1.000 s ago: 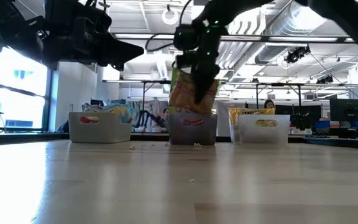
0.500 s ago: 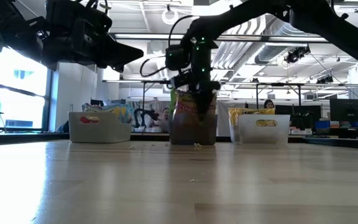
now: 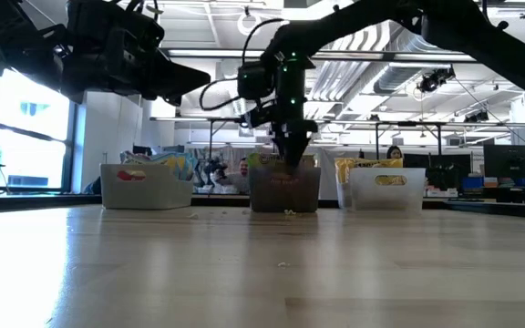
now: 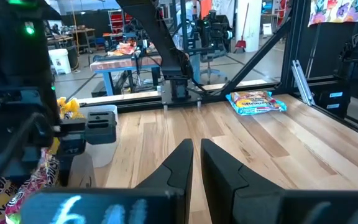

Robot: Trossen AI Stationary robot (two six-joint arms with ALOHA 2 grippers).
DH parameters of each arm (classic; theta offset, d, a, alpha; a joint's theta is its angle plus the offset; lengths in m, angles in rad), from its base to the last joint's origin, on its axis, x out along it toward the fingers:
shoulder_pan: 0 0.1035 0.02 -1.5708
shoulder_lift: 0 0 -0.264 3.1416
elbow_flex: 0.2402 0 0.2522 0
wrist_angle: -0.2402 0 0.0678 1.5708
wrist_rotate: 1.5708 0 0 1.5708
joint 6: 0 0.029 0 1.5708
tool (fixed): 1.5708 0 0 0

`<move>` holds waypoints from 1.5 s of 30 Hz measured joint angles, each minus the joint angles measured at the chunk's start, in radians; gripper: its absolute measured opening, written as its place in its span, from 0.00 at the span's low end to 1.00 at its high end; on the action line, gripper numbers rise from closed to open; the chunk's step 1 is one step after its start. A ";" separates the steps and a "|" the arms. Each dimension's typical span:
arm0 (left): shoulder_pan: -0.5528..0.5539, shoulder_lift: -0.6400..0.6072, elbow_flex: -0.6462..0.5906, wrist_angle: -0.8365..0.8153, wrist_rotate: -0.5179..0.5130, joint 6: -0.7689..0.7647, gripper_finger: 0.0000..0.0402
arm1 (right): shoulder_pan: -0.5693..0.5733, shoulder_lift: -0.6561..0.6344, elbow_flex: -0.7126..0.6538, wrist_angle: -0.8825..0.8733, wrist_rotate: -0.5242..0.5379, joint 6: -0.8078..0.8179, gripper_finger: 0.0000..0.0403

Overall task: Sort Maruchan noodles
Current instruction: Put the green noodle pack into the black bin, then put the yellow noodle pack into the transparent bin

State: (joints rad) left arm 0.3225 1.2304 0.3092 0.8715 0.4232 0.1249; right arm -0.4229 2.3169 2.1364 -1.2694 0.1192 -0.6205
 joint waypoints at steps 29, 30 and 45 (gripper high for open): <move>0.000 0.000 0.000 -0.031 -0.053 0.000 0.06 | -0.020 -0.047 0.187 -0.070 -0.056 0.104 0.25; 0.000 0.000 0.000 -0.037 -0.052 0.001 0.06 | -0.014 -0.073 0.170 -0.081 -0.056 0.103 0.24; -0.011 0.000 0.013 -0.171 -0.044 0.007 0.06 | 0.051 -0.522 -0.780 0.942 -0.334 0.252 0.02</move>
State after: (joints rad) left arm 0.3114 1.2304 0.3220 0.7002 0.3794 0.1319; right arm -0.3720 1.7954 1.3564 -0.3277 -0.2152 -0.3686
